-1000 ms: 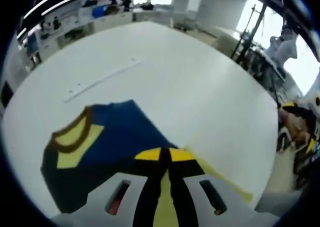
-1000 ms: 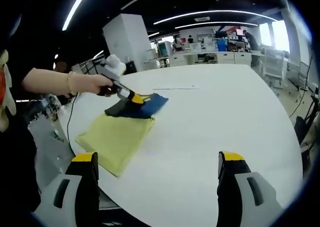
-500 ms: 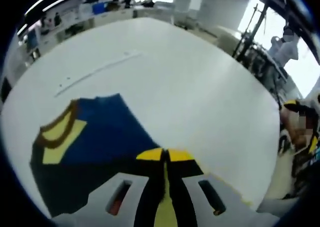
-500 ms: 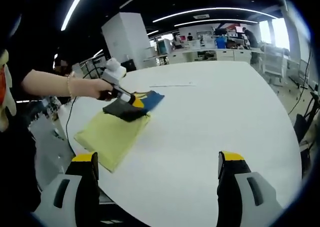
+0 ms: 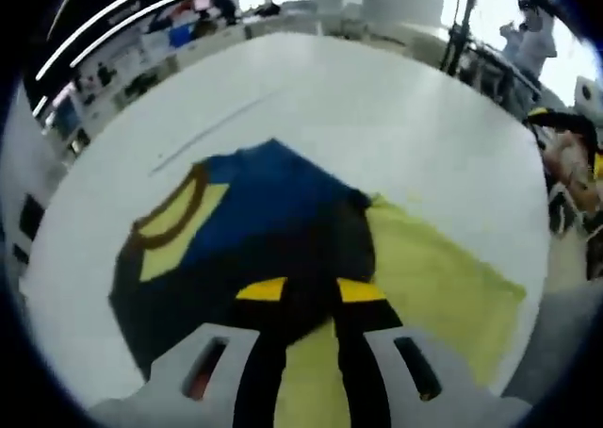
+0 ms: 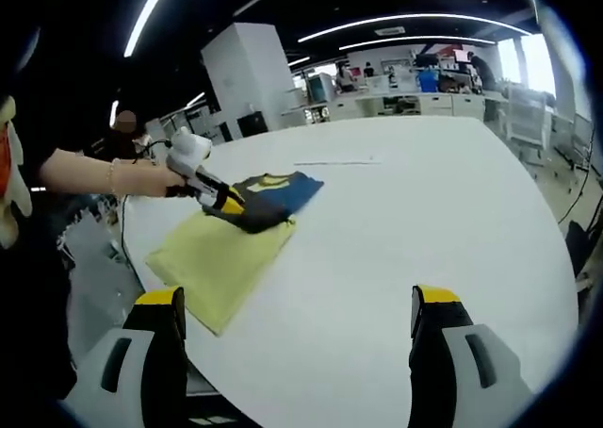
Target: Fold the garment on the visible template until the final outline fits inside the template.
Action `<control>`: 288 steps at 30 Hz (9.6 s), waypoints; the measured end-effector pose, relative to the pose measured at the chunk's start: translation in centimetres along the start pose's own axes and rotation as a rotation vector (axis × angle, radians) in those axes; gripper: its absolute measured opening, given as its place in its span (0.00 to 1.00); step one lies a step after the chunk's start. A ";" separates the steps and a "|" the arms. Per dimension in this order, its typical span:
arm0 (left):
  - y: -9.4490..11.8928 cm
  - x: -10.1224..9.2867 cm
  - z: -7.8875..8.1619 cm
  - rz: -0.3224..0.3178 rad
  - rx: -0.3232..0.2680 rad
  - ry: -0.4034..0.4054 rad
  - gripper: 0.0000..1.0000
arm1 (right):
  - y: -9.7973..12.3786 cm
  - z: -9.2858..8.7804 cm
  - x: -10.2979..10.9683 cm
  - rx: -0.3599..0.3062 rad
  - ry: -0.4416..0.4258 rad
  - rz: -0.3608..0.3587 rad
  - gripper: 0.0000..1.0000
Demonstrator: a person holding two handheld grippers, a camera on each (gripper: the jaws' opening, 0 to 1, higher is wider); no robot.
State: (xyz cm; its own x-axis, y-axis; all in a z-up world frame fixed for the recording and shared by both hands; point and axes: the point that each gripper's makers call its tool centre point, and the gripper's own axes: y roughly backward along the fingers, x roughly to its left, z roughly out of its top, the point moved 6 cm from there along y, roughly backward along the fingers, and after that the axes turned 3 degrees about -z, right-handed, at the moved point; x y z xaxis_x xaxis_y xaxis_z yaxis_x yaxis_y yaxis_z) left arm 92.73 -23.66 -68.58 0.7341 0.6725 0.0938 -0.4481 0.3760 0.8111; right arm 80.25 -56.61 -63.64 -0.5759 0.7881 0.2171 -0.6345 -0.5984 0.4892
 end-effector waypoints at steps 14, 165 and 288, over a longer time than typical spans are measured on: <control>-2.3 -3.2 -0.9 0.192 -0.054 -0.499 0.28 | 1.8 -0.9 -0.5 0.018 -0.011 -0.038 1.00; 22.2 -1.4 -22.5 0.007 -0.226 0.565 0.79 | -3.6 0.6 14.8 0.034 0.042 0.053 0.90; 19.6 -3.3 -26.3 -0.123 -0.177 0.780 0.00 | -5.9 -5.1 12.3 0.205 -0.046 0.014 0.03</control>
State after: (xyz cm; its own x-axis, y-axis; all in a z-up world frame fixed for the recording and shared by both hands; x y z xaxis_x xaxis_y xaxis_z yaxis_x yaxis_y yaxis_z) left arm 68.07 -1.78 -68.15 0.2457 0.8463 -0.4727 -0.5091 0.5276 0.6800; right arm 74.30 -44.12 -68.17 -0.5564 0.7888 0.2612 -0.5058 -0.5709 0.6468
